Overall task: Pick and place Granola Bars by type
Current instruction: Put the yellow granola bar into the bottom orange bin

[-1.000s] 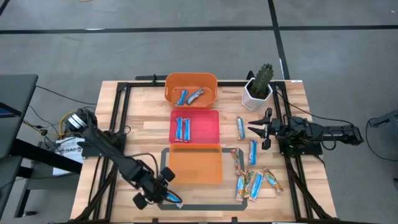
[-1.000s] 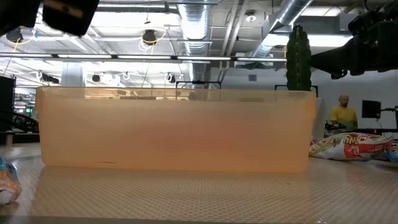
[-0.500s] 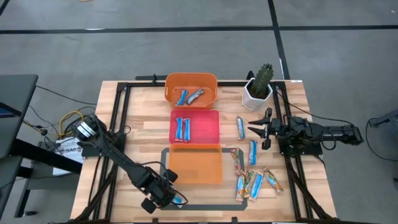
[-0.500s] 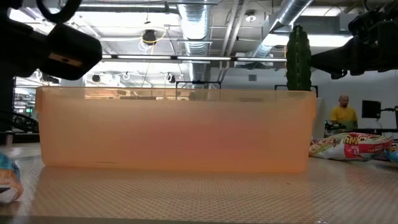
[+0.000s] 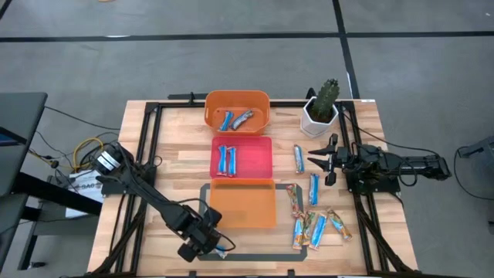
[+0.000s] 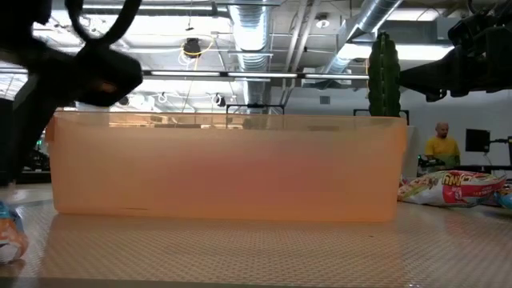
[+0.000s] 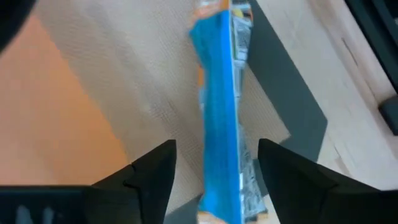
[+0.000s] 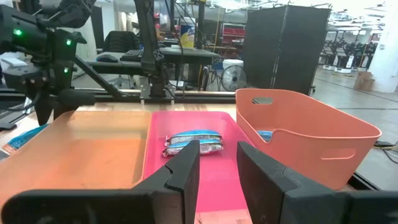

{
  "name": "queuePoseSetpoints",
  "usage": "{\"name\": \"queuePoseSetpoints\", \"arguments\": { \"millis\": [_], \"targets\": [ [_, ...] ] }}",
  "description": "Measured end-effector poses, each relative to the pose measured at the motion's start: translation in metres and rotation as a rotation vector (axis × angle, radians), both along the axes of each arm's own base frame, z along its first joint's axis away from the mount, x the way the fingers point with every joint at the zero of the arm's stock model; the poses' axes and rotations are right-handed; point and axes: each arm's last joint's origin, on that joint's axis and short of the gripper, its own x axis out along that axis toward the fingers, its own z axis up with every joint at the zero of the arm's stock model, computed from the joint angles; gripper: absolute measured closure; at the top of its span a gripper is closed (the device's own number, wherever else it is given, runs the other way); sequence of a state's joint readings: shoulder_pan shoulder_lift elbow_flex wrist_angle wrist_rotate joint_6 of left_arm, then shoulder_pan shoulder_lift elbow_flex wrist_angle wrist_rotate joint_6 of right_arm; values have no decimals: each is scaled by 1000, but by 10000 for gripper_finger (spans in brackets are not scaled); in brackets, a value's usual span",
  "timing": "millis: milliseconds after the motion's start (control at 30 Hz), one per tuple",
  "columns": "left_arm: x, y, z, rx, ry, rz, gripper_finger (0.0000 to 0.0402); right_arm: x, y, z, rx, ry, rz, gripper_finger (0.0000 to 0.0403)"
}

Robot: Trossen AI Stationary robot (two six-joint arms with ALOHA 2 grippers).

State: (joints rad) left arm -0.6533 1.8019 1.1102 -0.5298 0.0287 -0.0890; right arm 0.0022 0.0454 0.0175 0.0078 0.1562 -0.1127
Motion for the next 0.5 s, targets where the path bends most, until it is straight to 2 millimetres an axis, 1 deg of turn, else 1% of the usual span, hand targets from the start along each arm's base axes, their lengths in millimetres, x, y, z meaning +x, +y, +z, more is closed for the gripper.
{"name": "queuePoseSetpoints", "arguments": {
  "millis": [100,400,500],
  "targets": [
    [1,-3,-5,-35,25,-18,178,0,0,0,0,0,0,301],
    [3,-3,-9,8,-6,3,178,0,0,0,0,-4,-1,301],
    [3,-3,-9,9,-5,10,192,0,0,0,0,-4,-1,301]
  ]
}}
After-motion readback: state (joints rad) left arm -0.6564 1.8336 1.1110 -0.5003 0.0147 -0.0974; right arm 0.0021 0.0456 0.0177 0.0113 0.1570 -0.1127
